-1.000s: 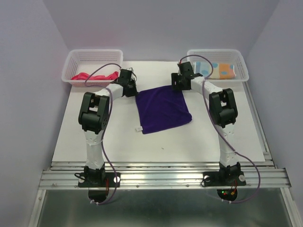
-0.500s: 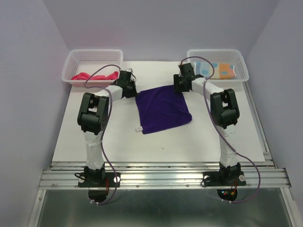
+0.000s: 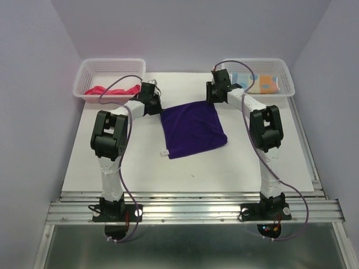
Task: Fold and stack the towels
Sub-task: Fold the towel
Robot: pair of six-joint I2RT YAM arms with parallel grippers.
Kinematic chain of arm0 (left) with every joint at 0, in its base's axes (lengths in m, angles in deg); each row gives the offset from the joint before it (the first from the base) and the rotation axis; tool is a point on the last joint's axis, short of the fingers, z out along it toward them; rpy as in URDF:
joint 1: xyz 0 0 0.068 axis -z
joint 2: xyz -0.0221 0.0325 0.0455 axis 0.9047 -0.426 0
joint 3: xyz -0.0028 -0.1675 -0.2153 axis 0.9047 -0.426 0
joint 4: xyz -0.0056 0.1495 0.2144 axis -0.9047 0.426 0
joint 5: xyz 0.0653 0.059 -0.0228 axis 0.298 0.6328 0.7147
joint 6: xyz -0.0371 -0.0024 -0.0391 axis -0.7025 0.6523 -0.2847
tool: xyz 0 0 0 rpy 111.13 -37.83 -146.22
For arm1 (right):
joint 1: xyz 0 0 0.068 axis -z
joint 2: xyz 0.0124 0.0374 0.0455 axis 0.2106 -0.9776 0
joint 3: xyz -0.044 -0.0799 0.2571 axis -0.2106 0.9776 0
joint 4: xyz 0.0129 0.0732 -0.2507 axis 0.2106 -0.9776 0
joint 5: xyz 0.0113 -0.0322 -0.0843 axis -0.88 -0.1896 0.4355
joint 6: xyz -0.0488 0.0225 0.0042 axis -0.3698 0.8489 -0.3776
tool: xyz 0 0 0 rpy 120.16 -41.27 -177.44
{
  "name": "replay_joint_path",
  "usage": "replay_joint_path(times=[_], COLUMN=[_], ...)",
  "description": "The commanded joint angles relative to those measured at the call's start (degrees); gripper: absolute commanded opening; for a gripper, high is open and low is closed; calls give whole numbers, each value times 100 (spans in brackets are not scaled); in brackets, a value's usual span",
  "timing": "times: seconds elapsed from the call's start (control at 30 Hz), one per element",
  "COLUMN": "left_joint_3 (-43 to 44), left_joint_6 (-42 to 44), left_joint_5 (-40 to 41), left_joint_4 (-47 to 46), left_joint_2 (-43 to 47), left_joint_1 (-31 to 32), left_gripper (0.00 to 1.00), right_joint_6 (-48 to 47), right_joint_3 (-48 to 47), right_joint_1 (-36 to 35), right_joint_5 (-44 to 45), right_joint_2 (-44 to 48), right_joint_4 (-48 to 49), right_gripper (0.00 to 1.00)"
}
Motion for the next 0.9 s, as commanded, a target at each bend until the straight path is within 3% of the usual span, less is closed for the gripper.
replay_joint_path(times=[0.0,0.13,0.23,0.43,0.67,0.87], left_joint_3=[14,31,23,14,14,128], left_joint_6=[102,111,128,137,155,225], left_joint_5=[70,17,17,-17,-62,-44], left_joint_4=[0,-9,0,-17,-26,26], left_joint_2=[391,400,417,418,426,426], left_joint_1=[-76,-94,-103,-120,-120,-155], left_gripper=[0,0,0,0,0,0], right_joint_6=[-82,-38,14,-82,-144,-188], right_joint_3=[-431,-396,-414,-335,-396,-431], right_joint_1=[-24,-33,-24,-33,-33,-24], right_joint_5=[89,124,360,467,194,308], right_joint_2=[-153,-180,-198,-189,-250,-171], right_joint_4=[-99,-125,-239,-195,-186,-11], right_gripper=[40,35,44,43,29,1])
